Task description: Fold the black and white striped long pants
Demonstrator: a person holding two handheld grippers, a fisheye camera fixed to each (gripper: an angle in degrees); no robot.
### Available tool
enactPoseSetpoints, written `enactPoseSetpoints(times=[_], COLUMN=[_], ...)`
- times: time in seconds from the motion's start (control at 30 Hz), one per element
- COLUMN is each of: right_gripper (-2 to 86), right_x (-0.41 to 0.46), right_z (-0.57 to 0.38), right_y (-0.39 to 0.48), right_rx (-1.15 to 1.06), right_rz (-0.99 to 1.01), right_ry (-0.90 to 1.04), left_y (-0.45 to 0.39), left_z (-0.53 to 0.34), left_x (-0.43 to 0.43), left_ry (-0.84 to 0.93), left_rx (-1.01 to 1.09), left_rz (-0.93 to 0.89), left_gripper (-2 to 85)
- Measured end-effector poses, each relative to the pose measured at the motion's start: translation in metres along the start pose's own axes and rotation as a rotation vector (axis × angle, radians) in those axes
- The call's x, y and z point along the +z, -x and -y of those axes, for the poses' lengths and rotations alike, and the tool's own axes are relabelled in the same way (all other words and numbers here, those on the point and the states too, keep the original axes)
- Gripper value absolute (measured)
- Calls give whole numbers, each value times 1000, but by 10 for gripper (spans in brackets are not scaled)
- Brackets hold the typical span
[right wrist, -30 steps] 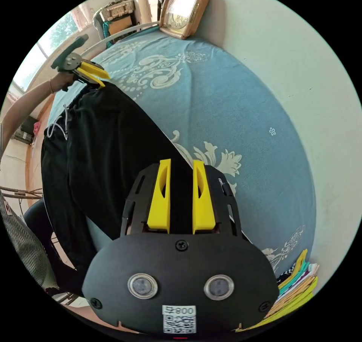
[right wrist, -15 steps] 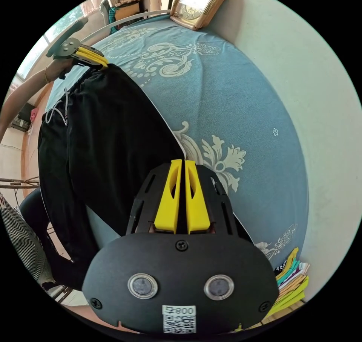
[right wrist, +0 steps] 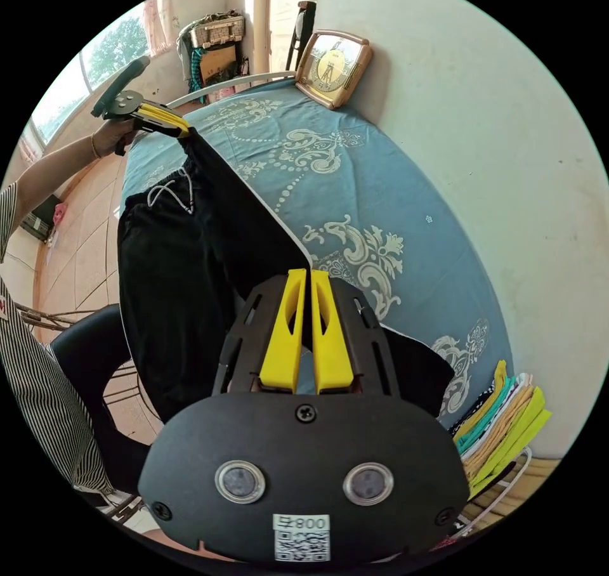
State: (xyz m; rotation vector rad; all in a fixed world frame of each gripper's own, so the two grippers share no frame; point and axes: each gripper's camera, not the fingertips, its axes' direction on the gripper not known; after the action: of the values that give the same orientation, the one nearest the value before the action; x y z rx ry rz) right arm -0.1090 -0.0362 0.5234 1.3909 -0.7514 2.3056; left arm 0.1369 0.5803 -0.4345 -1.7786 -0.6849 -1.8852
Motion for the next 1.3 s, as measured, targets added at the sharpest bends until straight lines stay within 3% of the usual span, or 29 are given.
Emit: enactPoseSetpoints(times=[0.57,1.3], right_gripper=[9,10], right_x=[-98,-94], right_z=[-85,-96], right_y=[192,331], right_rx=[-8,-11], right_rz=[-24,121], right_ry=[74,228], left_y=[-33,-22], left_z=[-228,-364], left_x=[-105,-157], left_ry=[72,159], left_rx=[-50,-127], left_rz=[-15,-3], left_gripper=[12,12])
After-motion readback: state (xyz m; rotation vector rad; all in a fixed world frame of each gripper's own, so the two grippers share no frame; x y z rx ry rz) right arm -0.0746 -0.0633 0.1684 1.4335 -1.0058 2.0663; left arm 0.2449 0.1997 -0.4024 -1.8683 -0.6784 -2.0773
